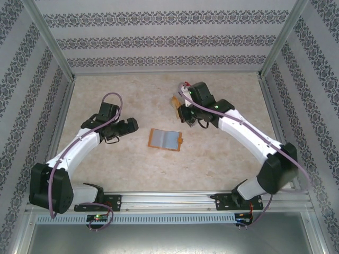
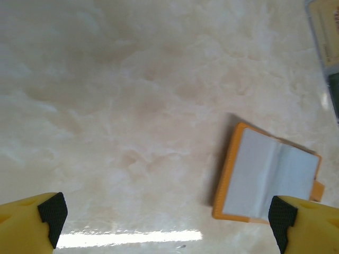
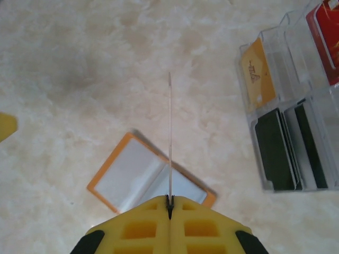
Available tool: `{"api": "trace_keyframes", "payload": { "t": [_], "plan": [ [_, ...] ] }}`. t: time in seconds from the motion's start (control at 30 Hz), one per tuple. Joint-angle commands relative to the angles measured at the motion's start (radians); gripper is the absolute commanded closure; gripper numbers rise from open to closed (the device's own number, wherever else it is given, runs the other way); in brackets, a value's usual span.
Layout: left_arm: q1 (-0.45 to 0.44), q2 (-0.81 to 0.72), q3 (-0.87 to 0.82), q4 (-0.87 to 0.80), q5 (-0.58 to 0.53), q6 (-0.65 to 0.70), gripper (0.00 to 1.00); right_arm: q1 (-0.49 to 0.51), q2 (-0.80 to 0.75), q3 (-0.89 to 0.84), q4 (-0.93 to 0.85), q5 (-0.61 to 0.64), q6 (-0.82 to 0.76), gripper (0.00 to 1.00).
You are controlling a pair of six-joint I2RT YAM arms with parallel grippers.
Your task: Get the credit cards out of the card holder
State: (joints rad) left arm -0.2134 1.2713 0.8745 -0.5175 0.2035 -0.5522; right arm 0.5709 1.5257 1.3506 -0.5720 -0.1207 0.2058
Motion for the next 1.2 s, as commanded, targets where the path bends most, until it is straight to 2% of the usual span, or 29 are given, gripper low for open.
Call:
{"api": "trace_keyframes", "payload": {
  "t": [0.0,0.23,0.6,0.83,1.17],
  "plan": [
    [0.019,-0.059,-0.026,-0.028,-0.033,0.04,0.0,-0.019,0.113,0.123,-0.1,0.053,-0.117,1.0],
    [0.033,-0.129,-0.056,-0.082,-0.041,0.069,0.0,-0.07,0.372,0.354,-0.137,0.063,-0.203,1.0],
    [0.04,-0.136,-0.052,-0.09,-0.034,0.072,0.0,-0.094,0.693,0.731,-0.35,0.122,-0.35,1.0],
    [0.04,-0.135,-0.057,-0.088,-0.043,0.072,0.01,-0.103,0.797,0.84,-0.407,0.167,-0.421,1.0],
    [0.04,-0.13,-0.058,-0.085,-0.041,0.072,0.01,-0.126,0.843,0.85,-0.418,0.177,-0.421,1.0]
  ]
}}
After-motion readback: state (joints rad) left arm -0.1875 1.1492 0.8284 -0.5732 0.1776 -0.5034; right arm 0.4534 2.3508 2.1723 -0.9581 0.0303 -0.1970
